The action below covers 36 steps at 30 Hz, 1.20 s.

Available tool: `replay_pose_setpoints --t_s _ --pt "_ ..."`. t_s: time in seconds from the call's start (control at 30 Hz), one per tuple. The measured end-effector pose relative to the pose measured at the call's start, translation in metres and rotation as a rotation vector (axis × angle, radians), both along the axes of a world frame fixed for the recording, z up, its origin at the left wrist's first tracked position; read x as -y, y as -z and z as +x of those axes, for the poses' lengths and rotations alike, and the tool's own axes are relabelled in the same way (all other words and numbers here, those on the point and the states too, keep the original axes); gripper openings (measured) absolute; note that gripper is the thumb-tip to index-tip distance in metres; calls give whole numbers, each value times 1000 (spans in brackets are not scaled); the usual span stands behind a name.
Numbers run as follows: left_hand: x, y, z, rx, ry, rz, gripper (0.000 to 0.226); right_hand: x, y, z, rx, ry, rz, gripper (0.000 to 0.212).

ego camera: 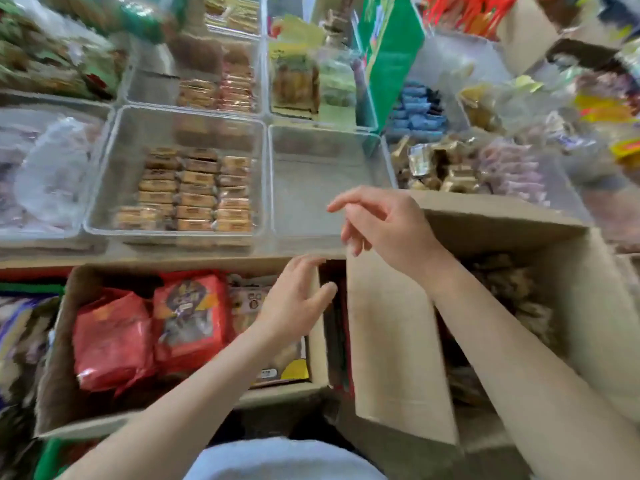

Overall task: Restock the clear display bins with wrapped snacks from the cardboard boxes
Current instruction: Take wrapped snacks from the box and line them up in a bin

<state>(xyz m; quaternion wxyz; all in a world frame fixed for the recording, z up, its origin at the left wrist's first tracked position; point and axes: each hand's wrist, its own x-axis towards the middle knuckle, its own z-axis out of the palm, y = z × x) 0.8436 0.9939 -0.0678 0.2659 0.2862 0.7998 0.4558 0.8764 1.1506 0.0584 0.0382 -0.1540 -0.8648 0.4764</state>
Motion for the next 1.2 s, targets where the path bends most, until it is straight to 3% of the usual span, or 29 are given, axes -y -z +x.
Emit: replay_pose_setpoints --t_s 0.1,0.2,0.4,0.5,0.67,0.77,0.9,0.97,1.03,1.13,1.2 --pt "-54 -15 65 187 63 114 85 -69 -11 77 -22 180 25 24" --pt "-97 -14 105 305 65 170 103 -123 9 123 152 209 133 26" --pt "-120 0 124 408 -62 265 94 -149 111 149 721 -301 217 21" --pt "-120 -2 124 426 -78 277 94 -131 159 155 902 -621 258 28" --pt "-124 -8 131 431 -137 263 96 -102 188 164 958 -850 336 63" --pt "-125 -5 129 439 -137 271 93 -101 185 167 967 -861 305 60" --pt "-126 -3 128 437 -130 281 93 -91 178 175 986 -941 476 44" --pt "-125 -4 127 430 -119 275 93 -103 164 165 1006 -854 366 42" --pt "-123 -5 124 435 -107 256 94 -128 141 152 946 -613 137 36" --pt "-123 -13 120 431 -107 201 96 -166 98 147 612 -125 -441 32" --pt "-124 -25 115 377 -172 163 90 -181 71 149 378 -47 -715 38"
